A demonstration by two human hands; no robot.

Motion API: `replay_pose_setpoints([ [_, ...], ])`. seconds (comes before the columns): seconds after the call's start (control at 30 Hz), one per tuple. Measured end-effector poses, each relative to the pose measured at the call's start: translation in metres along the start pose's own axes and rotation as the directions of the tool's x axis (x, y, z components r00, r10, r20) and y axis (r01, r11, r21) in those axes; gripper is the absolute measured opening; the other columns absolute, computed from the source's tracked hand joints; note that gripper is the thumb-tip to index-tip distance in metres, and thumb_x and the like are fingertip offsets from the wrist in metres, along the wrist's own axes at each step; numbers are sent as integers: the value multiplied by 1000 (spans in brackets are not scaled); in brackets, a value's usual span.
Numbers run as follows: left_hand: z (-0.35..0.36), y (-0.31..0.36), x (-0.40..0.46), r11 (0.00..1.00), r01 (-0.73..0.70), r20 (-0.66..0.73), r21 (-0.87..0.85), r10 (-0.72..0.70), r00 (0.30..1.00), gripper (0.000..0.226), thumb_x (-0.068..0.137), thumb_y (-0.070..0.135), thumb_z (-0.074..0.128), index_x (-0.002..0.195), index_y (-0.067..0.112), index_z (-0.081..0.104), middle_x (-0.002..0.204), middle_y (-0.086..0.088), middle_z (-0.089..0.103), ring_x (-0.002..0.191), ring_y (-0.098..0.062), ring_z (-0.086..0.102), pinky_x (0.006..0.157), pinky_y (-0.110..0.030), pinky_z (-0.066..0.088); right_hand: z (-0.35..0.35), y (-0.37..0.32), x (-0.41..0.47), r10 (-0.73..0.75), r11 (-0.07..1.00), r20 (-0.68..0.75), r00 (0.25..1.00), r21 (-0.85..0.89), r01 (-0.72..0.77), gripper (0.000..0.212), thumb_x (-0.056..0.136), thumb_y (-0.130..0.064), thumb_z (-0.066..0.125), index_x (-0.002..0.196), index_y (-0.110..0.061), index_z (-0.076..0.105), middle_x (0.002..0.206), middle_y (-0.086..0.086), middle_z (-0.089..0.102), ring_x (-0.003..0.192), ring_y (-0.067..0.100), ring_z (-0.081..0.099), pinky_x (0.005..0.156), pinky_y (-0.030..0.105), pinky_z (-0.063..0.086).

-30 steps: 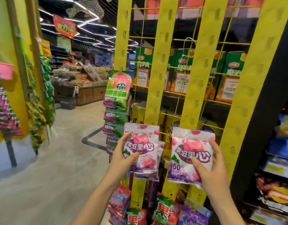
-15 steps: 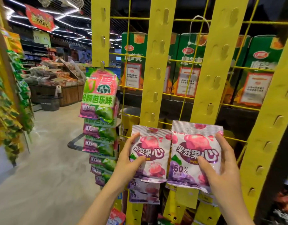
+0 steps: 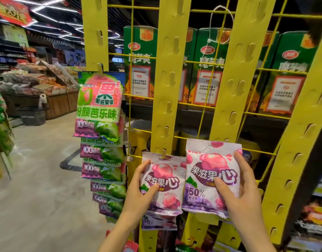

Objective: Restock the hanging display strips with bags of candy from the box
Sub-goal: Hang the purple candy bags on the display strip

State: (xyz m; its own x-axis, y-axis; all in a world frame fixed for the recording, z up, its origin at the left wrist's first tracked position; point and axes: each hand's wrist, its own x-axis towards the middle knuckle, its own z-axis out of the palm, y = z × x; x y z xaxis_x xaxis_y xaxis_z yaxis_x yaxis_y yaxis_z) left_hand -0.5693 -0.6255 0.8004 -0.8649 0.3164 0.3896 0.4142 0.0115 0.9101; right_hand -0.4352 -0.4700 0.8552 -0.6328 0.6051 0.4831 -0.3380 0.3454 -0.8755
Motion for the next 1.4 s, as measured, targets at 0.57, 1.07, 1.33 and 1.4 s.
replay_pose_setpoints([
  [0.57,-16,67,32,935,-287,-79,210,309,948,40,88,10,60,118,29,44,112,4,56,104,-10,55,90,-25,46,1,-2,-1,27,999,-36,999,21,-26,65,87,-6,60,127,-49,34,133,-12,45,116,9,54,83,31,57],
  [1.07,-34,158,85,836,-437,-34,331,474,880,50,91,6,54,138,17,39,86,2,55,79,-14,56,81,-28,49,35,-21,-2,-87,996,89,992,28,85,65,85,-3,62,128,-44,35,120,-35,40,102,-20,53,75,10,52],
  [1.33,-38,172,93,823,-452,24,345,474,880,47,92,11,56,136,16,40,86,0,55,79,-16,58,74,-29,51,71,-29,11,-108,994,143,984,-14,111,65,87,-8,62,132,-44,31,124,-27,46,107,-10,55,87,18,52],
  [1.4,-39,171,93,814,-464,29,349,485,874,48,92,11,56,136,16,39,87,0,55,80,-16,58,75,-30,51,77,-25,15,-90,994,144,986,-41,97,67,88,-11,62,136,-43,29,134,-15,45,116,0,53,94,28,52],
])
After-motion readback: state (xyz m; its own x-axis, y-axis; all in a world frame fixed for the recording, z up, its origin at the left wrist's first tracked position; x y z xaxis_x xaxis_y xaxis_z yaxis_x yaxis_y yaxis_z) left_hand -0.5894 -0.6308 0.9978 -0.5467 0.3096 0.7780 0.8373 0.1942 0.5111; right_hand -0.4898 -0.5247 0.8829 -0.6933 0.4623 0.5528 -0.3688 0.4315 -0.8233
